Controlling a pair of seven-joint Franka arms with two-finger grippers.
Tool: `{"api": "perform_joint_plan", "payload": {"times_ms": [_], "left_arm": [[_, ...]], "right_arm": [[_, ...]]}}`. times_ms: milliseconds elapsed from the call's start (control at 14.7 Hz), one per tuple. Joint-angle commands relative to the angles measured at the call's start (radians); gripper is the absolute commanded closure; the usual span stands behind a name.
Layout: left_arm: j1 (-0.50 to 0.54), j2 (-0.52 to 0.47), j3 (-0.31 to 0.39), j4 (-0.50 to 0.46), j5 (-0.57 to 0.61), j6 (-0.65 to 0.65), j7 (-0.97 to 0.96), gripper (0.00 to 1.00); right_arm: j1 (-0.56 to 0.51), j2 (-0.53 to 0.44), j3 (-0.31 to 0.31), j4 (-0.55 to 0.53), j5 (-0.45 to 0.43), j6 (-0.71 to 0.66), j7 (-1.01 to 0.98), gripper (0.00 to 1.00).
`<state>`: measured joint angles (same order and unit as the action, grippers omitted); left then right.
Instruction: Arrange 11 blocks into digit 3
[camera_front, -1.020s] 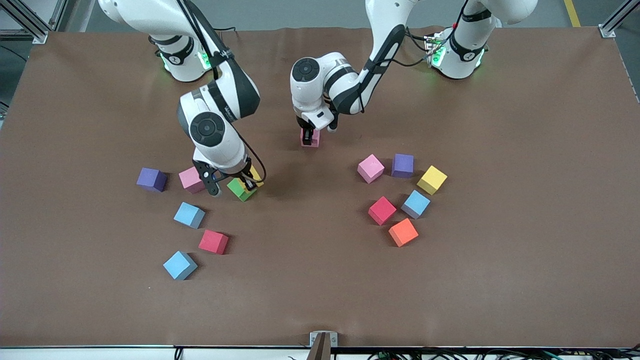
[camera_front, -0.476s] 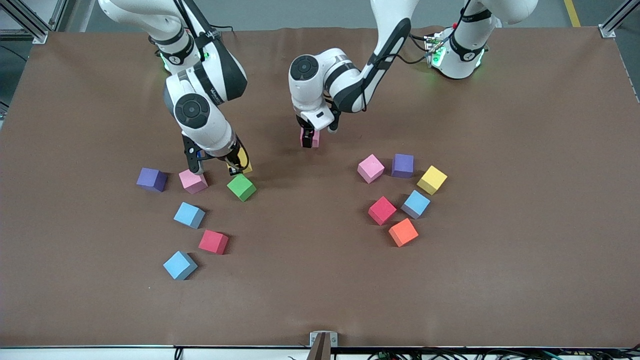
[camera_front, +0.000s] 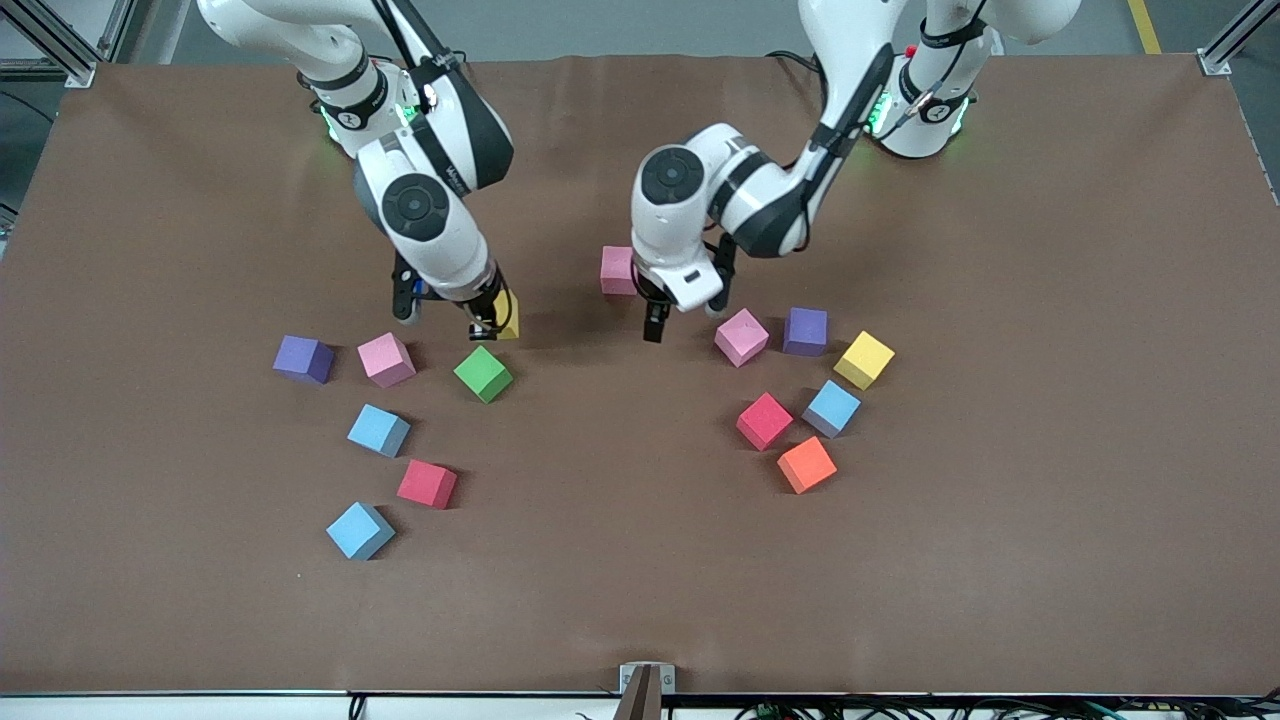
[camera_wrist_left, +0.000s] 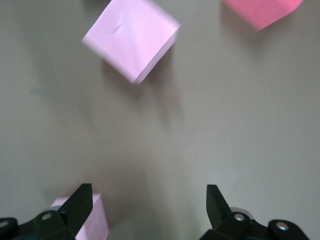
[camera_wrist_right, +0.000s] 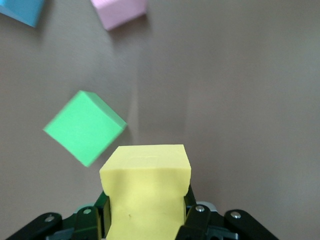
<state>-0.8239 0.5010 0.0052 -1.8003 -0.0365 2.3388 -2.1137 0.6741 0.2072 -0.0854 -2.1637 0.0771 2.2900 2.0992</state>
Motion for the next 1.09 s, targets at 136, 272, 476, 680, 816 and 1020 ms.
{"api": "perform_joint_plan", "payload": {"times_ms": [136,272,476,680,816,1020], "left_arm": [[0.051,-0.006,-0.002,-0.037,0.111,-0.024,0.234,0.00],[0.075,-0.010,-0.002,-0.056,0.124,-0.024,0.325,0.00],[0.103,-0.041,-0.004,-0.090,0.125,-0.023,0.446,0.00],[0.143,-0.045,-0.005,-0.090,0.125,-0.015,0.543,0.00],[0.167,-0.044,-0.007,-0.112,0.125,0.005,0.616,0.00],[0.170,-0.047,-0.008,-0.163,0.124,0.083,0.615,0.00]], "right_arm": [[0.047,-0.029,-0.001,-0.105,0.004,0.117,0.099,1.00],[0.085,-0.026,-0.001,-0.105,0.006,0.121,0.133,1.00],[0.139,-0.014,-0.001,-0.107,0.048,0.150,0.163,1.00],[0.203,-0.012,-0.001,-0.119,0.061,0.173,0.206,1.00],[0.243,-0.011,-0.001,-0.136,0.059,0.221,0.260,1.00],[0.274,-0.003,-0.001,-0.163,0.061,0.244,0.265,1.00]]}}
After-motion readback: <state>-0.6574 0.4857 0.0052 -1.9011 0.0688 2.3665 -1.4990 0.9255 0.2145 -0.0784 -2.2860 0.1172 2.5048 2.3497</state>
